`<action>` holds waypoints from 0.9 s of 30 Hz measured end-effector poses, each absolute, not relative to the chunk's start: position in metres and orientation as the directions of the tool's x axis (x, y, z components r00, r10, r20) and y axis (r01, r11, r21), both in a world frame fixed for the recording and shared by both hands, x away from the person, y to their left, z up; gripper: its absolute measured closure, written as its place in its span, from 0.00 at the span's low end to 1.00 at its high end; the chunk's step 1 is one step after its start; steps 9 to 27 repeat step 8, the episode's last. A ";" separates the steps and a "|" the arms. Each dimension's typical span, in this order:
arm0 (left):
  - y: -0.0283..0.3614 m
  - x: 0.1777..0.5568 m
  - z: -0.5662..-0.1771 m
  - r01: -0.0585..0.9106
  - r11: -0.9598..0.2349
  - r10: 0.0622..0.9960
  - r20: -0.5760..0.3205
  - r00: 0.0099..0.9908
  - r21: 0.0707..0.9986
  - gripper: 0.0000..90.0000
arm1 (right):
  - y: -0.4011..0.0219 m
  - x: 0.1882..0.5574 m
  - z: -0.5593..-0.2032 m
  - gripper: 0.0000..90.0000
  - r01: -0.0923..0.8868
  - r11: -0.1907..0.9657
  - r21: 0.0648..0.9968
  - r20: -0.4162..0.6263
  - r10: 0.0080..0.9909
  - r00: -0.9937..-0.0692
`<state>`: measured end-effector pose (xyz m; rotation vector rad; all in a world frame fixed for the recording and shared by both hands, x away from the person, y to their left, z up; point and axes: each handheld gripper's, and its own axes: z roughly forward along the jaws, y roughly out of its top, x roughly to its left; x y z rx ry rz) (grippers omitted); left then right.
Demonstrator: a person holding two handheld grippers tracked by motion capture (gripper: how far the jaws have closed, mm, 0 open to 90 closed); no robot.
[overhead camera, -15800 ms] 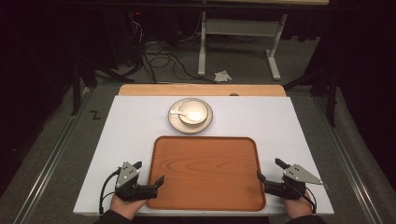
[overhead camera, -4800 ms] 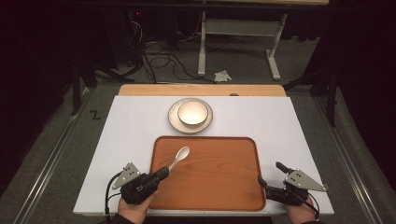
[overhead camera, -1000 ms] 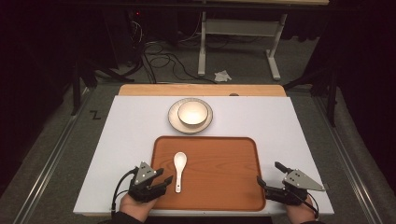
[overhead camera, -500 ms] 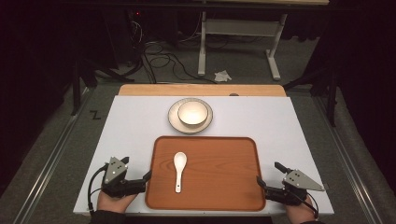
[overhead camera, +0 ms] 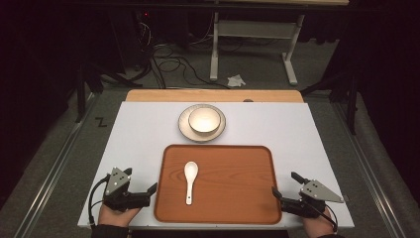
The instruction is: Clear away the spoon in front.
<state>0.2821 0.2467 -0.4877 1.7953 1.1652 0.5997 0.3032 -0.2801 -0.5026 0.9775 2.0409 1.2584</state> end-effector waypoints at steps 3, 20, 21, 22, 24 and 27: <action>0.246 0.282 -0.487 0.463 -0.161 0.895 -0.069 0.441 0.872 0.00 | -0.280 0.303 -0.503 0.17 0.298 0.297 0.907 -0.072 0.807 -0.586; 0.245 0.282 -0.488 0.466 -0.163 0.893 -0.070 0.444 0.870 0.01 | -0.280 0.303 -0.502 0.17 0.298 0.299 0.906 -0.073 0.807 -0.586; 0.245 0.282 -0.488 0.466 -0.163 0.893 -0.070 0.444 0.870 0.01 | -0.280 0.303 -0.502 0.17 0.298 0.299 0.906 -0.073 0.807 -0.586; 0.245 0.282 -0.488 0.466 -0.163 0.893 -0.070 0.444 0.870 0.01 | -0.280 0.303 -0.502 0.17 0.298 0.299 0.906 -0.073 0.807 -0.586; 0.245 0.282 -0.488 0.466 -0.163 0.893 -0.070 0.444 0.870 0.01 | -0.280 0.303 -0.502 0.17 0.298 0.299 0.906 -0.073 0.807 -0.586; 0.245 0.282 -0.488 0.466 -0.163 0.893 -0.070 0.444 0.870 0.01 | -0.280 0.303 -0.502 0.17 0.298 0.299 0.906 -0.073 0.807 -0.586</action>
